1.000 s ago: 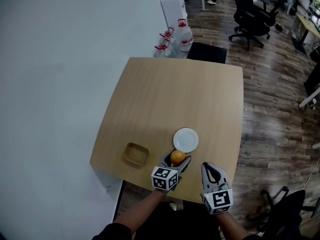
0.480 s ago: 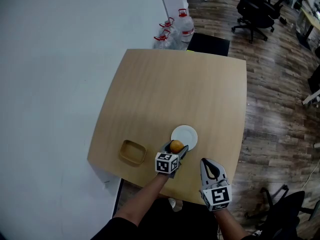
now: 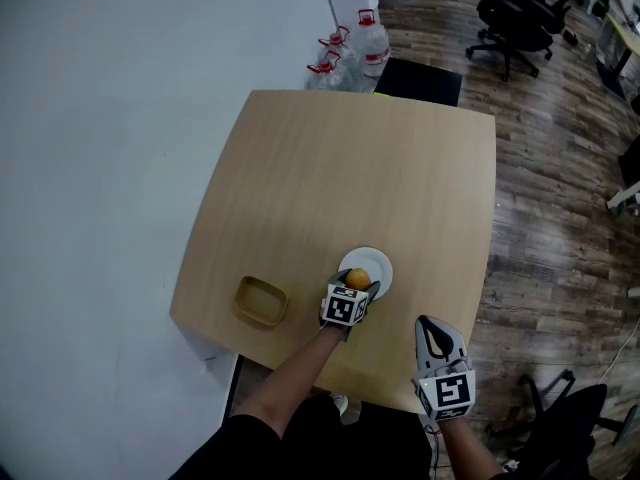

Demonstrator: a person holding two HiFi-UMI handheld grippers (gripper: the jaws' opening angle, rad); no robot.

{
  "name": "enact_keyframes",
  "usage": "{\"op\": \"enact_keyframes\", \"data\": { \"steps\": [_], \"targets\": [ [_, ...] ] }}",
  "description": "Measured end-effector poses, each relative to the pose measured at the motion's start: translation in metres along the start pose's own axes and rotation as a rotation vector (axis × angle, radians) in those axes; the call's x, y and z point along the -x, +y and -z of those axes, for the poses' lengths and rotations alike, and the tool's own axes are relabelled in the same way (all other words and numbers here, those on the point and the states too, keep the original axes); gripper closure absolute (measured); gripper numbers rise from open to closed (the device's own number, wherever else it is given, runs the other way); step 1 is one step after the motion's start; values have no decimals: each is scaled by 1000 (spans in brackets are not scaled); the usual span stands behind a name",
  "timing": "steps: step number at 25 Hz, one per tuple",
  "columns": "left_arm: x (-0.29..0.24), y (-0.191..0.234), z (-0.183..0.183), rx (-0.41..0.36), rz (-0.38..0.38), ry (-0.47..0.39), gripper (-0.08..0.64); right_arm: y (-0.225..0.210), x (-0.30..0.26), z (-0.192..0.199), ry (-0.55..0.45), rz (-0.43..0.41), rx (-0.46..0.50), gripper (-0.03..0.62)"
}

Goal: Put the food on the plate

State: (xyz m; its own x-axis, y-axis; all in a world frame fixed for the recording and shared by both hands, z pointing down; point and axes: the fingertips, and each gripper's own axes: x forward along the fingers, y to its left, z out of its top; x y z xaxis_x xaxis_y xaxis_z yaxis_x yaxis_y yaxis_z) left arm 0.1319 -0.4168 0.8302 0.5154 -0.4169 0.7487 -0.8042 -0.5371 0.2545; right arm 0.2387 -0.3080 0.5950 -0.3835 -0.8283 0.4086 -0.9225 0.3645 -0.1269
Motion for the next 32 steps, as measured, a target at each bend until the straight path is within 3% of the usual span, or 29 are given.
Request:
{"op": "enact_keyframes", "data": {
  "steps": [8,11,18,24,32],
  "targets": [
    [-14,9,12,-110,-9,75,218,-16,8,0,-21,28,-19,531],
    [-11,13,9,-73,-28,50,218,-14,10,3,-12,15,-4,531],
    [0,21,-4,90,-26,-16,218,-7,15,3,-13,-10,-16,531],
    [20,22,-12,90,-38,-59,218,6,20,-3,-32,-19,-10,531],
    [88,-2,-19,91,49,-166,218,28,48,-15,-44,58,5,531]
  ]
}}
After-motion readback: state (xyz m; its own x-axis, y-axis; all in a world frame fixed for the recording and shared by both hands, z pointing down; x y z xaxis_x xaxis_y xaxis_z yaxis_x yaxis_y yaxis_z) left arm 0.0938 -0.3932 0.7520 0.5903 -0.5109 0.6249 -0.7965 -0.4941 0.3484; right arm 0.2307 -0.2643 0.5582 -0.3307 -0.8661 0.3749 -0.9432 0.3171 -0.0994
